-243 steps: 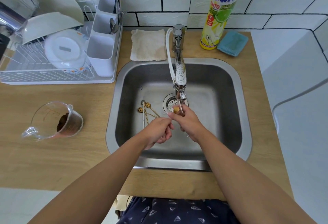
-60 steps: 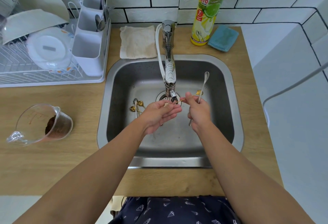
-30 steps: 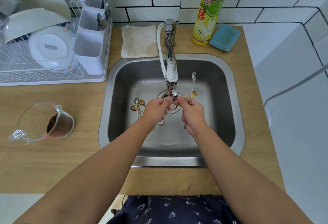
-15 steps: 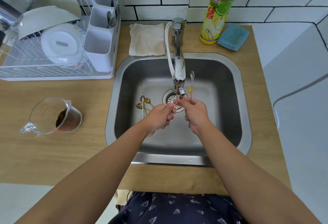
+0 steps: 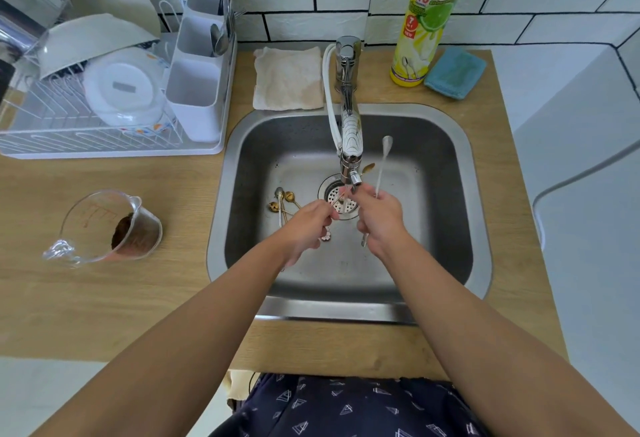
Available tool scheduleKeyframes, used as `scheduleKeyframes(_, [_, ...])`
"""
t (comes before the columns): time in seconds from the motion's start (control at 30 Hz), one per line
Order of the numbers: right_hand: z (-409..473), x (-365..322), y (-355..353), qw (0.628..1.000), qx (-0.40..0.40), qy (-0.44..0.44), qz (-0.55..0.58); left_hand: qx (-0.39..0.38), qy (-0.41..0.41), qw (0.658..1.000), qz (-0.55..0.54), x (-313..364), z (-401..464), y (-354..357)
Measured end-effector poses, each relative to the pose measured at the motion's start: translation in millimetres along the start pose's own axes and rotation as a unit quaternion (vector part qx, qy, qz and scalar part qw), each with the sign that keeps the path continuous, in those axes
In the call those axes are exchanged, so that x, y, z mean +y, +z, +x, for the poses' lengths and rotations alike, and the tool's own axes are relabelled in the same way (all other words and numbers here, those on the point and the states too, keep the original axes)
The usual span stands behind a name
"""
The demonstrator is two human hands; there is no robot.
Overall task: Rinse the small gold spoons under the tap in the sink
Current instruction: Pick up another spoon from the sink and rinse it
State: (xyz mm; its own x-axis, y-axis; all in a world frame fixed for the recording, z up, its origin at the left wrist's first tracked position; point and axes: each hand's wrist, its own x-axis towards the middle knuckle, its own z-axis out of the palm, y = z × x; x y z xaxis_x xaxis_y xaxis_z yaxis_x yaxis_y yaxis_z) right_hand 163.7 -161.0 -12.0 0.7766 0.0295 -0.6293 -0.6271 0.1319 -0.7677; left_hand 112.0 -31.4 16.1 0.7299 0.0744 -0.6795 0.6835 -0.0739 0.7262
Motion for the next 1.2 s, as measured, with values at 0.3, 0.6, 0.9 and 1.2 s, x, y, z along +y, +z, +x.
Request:
scheduleKeyframes(0.3, [1.7,-3.9,1.4,1.0,0.008,0.004,0.011,0.003,-0.011,0.999,-0.033,-6.5,1.5,1.2])
scheduleKeyframes(0.6, [2.2,-3.0,-3.7,0.999,-0.018,0.008,0.038,-0.037,0.016,0.999,0.006,-3.1,2.2,-3.3])
scheduleKeyframes(0.9, [8.9,-8.4,-8.3,0.998,-0.06,0.008,-0.022,0.026,0.049,0.998,0.04,-13.0,2.6,-5.6])
scheduleKeyframes(1.2, [8.4,-4.6,-9.6,0.998,-0.053,0.009,-0.018,-0.002,0.044,0.999,0.019,-16.6,4.0,-12.1])
